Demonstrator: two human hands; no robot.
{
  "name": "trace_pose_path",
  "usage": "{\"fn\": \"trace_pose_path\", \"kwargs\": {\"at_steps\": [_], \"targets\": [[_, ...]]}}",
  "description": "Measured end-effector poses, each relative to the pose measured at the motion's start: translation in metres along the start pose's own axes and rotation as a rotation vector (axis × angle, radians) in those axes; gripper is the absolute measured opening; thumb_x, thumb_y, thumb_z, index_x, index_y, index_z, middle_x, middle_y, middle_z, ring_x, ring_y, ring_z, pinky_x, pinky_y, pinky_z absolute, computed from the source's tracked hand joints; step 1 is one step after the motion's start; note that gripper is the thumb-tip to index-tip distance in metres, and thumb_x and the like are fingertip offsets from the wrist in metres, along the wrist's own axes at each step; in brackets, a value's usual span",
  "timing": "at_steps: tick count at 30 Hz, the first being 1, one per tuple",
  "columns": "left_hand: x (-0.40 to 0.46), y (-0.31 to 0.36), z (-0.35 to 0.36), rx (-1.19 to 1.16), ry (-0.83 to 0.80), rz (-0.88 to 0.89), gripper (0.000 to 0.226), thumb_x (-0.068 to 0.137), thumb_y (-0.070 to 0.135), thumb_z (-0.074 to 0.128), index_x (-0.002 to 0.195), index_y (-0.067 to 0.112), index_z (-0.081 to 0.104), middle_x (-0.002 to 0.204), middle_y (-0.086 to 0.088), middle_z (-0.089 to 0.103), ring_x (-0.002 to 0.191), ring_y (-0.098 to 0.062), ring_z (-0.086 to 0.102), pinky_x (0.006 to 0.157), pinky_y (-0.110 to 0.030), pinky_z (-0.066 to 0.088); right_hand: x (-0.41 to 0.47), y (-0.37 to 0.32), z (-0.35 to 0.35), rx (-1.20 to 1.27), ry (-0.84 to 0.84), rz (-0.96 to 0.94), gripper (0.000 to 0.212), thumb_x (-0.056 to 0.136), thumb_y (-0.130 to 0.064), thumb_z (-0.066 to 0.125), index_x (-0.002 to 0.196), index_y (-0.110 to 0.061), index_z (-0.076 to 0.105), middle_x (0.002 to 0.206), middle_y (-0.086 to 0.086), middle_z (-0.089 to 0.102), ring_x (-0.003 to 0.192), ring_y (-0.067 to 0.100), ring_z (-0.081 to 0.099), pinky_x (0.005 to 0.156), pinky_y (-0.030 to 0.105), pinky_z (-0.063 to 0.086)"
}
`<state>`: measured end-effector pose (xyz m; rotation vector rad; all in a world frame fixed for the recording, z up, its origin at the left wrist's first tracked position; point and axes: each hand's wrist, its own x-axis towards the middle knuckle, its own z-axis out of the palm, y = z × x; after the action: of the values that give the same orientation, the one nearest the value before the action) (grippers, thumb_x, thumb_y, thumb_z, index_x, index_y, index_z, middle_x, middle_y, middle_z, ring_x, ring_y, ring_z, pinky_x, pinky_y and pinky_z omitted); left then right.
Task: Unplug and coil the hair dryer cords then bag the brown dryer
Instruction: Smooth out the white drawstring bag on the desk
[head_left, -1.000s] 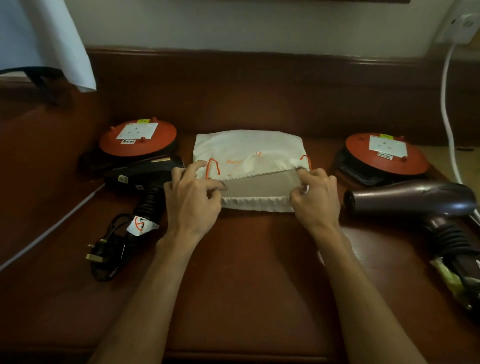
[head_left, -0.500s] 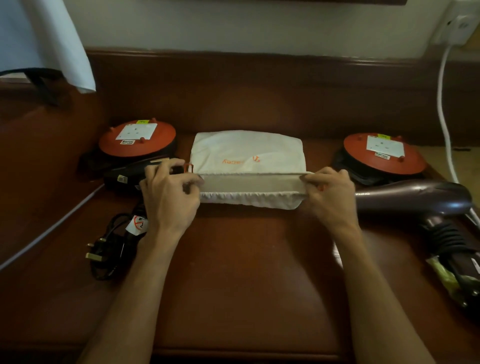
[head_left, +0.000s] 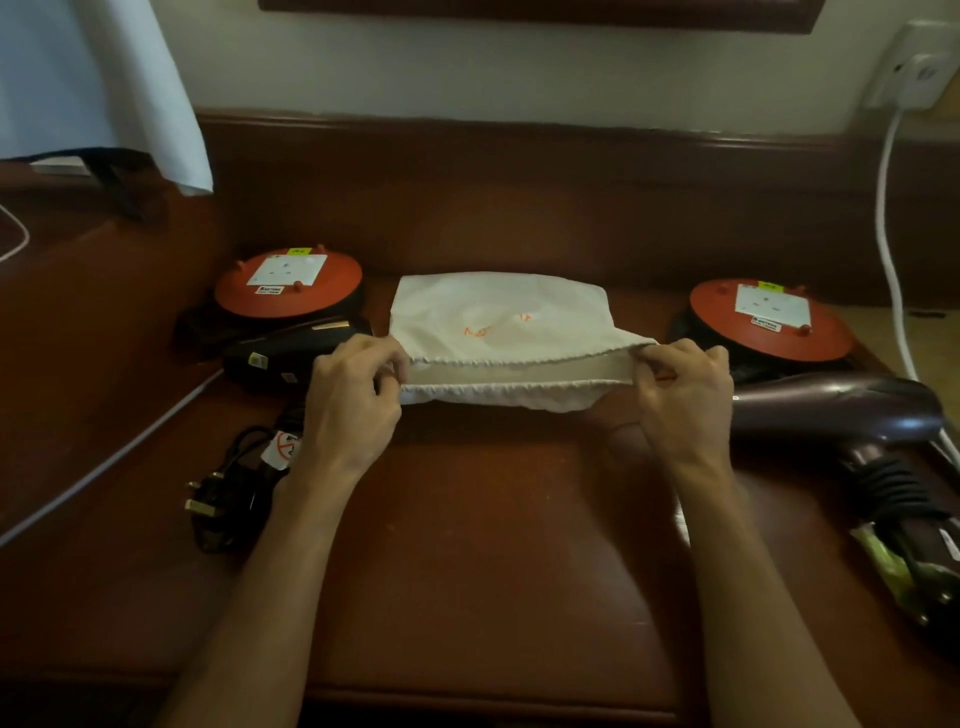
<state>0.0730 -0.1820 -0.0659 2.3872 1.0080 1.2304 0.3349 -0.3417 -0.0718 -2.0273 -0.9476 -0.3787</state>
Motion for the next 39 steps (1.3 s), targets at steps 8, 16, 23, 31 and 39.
{"fn": "trace_pose_path", "kwargs": {"at_steps": [8, 16, 23, 31, 39], "targets": [[-0.003, 0.006, 0.007, 0.281, -0.207, -0.051, 0.048, 0.094, 0.007, 0.060, 0.141, 0.018, 0.058, 0.117, -0.008, 0.060, 0.110, -0.023, 0.047, 0.093, -0.038, 0.046, -0.004, -0.011, -0.002, -0.103, 0.072, 0.039, 0.048, 0.087, -0.051, 0.071, 0.111, -0.009, 0.075, 0.101, 0.007, 0.068, 0.097, 0.028, 0.051, 0.086, 0.045, 0.037], [0.001, 0.013, -0.015, 0.661, -0.022, -0.152, 0.023, 0.083, 0.032, 0.074, 0.100, 0.017, 0.080, 0.115, -0.005, 0.067, 0.112, -0.030, 0.050, 0.090, -0.047, 0.035, -0.015, -0.010, -0.016, -0.328, -0.029, -0.233, 0.017, 0.091, -0.018, 0.069, 0.105, -0.013, 0.078, 0.091, 0.006, 0.066, 0.092, 0.028, 0.048, 0.080, 0.042, 0.031], [0.003, 0.004, -0.038, 0.449, -0.008, -0.237, 0.027, 0.080, 0.032, 0.078, 0.107, 0.035, 0.078, 0.152, -0.002, 0.044, 0.129, -0.034, 0.037, 0.101, -0.053, 0.033, -0.007, 0.017, -0.043, -0.294, -0.111, -0.340, 0.014, 0.090, -0.019, 0.072, 0.101, -0.017, 0.080, 0.101, 0.003, 0.064, 0.098, 0.028, 0.046, 0.084, 0.047, 0.032], [-0.005, 0.003, -0.050, 0.608, -0.024, -0.073, 0.021, 0.080, 0.036, 0.076, 0.100, 0.034, 0.080, 0.155, -0.009, 0.043, 0.132, -0.038, 0.038, 0.100, -0.057, 0.032, -0.003, 0.022, -0.062, -0.416, -0.111, -0.602, 0.027, 0.087, -0.028, 0.058, 0.098, -0.014, 0.078, 0.115, 0.003, 0.071, 0.103, 0.028, 0.048, 0.084, 0.046, 0.031], [-0.006, 0.010, -0.049, 0.423, 0.016, 0.038, 0.012, 0.077, 0.019, 0.077, 0.076, 0.030, 0.079, 0.134, -0.001, 0.063, 0.123, -0.030, 0.048, 0.097, -0.052, 0.030, -0.016, 0.017, -0.051, -0.147, -0.083, -0.283, 0.008, 0.088, -0.008, 0.067, 0.086, -0.014, 0.071, 0.089, 0.001, 0.071, 0.089, 0.021, 0.049, 0.083, 0.043, 0.030]]}}
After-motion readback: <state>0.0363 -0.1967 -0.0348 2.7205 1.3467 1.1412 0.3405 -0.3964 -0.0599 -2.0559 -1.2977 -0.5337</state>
